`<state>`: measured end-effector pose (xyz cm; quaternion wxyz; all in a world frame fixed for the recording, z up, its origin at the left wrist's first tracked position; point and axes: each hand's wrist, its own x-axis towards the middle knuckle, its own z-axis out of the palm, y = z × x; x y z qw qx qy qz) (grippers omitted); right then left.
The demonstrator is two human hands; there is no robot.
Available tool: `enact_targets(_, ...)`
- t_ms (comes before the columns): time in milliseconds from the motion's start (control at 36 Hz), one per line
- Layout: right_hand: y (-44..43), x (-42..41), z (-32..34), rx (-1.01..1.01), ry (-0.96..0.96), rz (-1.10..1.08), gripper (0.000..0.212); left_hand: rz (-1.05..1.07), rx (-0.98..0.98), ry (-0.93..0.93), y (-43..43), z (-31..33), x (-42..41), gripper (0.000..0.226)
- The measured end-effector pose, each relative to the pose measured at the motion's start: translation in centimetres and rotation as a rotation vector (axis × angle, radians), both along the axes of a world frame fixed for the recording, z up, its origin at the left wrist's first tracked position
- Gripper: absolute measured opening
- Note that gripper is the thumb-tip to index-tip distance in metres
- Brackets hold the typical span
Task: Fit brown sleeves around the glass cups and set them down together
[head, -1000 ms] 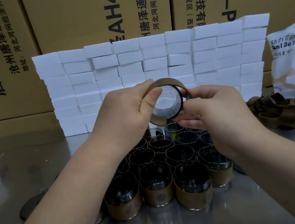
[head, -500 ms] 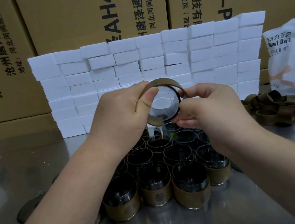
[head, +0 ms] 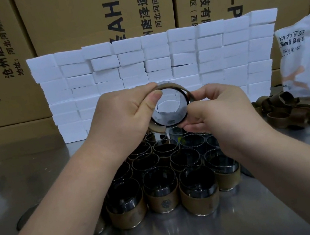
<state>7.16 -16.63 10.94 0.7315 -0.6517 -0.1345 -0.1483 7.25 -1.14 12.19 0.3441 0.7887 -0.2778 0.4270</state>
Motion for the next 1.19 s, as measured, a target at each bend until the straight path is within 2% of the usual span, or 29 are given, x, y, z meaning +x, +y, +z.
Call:
enact_targets(528, 0.6, -0.1, -0.4, 0.019, 0.026, 0.052, 0.027, 0.0, -0.098, -0.096, 0.0, -0.4, 0.5, 0.03)
enact_targets(639, 0.4, -0.1, -0.2, -0.005, 0.027, 0.088, 0.04, -0.002, -0.111, -0.082, -0.1, -0.4, 0.4, 0.03)
enact_targets(750, -0.3, 0.7, -0.3, -0.07, 0.158, 0.229, 0.066, -0.082, -0.171, 0.019, -0.1, -0.6, 0.5, 0.025)
enact_targets(778, -0.4, 0.7, -0.2, -0.071, 0.185, 0.264, 0.067, -0.087, -0.157, 0.007, -0.1, -0.6, 0.5, 0.024)
enact_targets(889, -0.9, 0.4, 0.4, -0.066, 0.206, 0.399, 0.032, -0.139, -0.144, 0.004, -0.4, -0.6, 0.6, 0.022)
enact_targets(1056, -0.9, 0.2, 0.5, -0.038, 0.188, 0.449, 0.023, -0.179, -0.165, 0.062, -0.3, -0.8, 0.8, 0.009)
enact_targets(1195, -1.0, 0.5, 0.4, 0.039, 0.202, 0.401, 0.027, -0.193, -0.152, 0.189, -0.6, -0.9, 0.9, 0.026)
